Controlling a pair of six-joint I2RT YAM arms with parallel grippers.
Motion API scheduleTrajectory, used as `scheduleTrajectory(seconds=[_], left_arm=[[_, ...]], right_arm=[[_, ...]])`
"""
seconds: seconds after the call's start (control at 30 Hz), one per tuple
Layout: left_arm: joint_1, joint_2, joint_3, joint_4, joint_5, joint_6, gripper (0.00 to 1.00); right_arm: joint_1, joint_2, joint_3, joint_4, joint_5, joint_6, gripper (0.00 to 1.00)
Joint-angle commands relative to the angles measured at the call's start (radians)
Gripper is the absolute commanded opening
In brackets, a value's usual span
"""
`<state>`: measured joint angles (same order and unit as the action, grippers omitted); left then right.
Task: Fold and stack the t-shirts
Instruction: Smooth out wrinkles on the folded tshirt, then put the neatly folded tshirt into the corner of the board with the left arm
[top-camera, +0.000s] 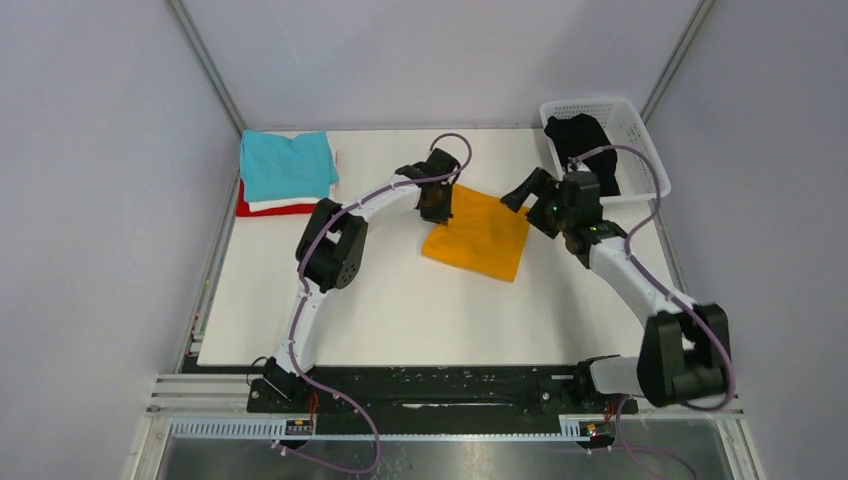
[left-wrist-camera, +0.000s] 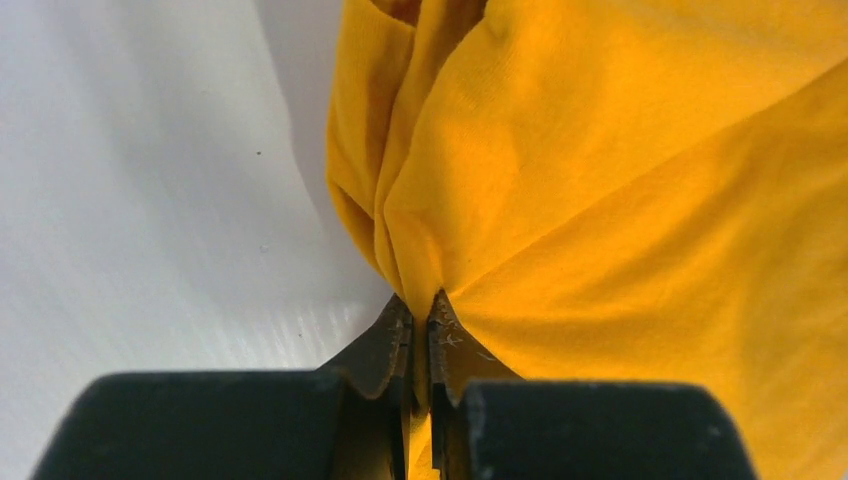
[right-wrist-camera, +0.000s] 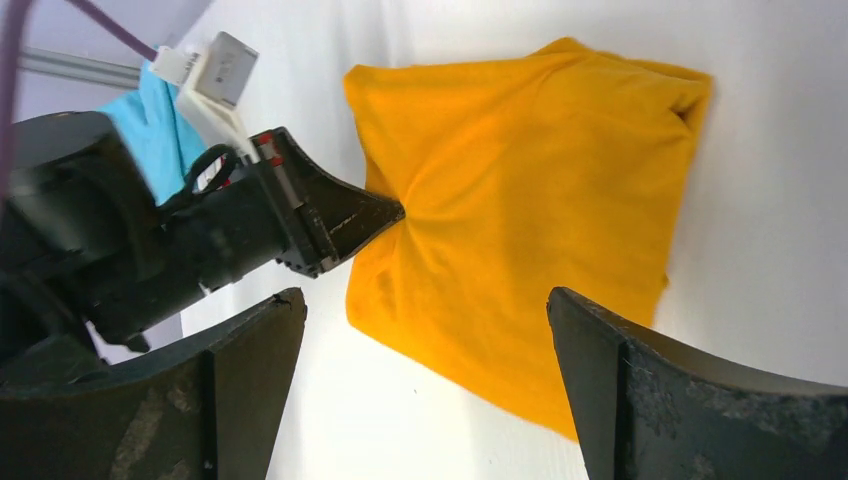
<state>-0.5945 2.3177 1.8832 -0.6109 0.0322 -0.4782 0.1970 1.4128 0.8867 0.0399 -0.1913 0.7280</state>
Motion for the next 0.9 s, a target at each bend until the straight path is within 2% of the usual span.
scheduleTrajectory(seconds=[0.0, 0.2, 0.43, 0.67, 0.77, 0.87], left_arm=[[-0.022, -0.045, -0.019, -0.096, -0.285, 0.025, 0.0], [-0.01, -0.131, -0.045, -0.103, -0.657, 0.134, 0.0], [0.069, -0.142, -0.002, -0.05, -0.889, 0.295, 0.0], [0.169, -0.146, 0.073, 0.013, -1.057, 0.464, 0.0], [0.203, -0.177, 0.064, 0.093, -1.054, 0.588, 0.0], [0.229, -0.189, 0.089, 0.11, -1.041, 0.649, 0.0]], right_arm=[[-0.009, -0.181, -0.099, -0.119, 0.118, -0.068, 0.99], [-0.01, -0.356, -0.175, -0.19, 0.244, -0.126, 1.0], [-0.009, -0.466, -0.261, -0.14, 0.36, -0.126, 0.99], [-0.01, -0.413, -0.254, -0.121, 0.366, -0.138, 0.99], [-0.011, -0.378, -0.243, -0.114, 0.352, -0.146, 0.99], [-0.009, -0.34, -0.235, -0.108, 0.328, -0.158, 1.0]])
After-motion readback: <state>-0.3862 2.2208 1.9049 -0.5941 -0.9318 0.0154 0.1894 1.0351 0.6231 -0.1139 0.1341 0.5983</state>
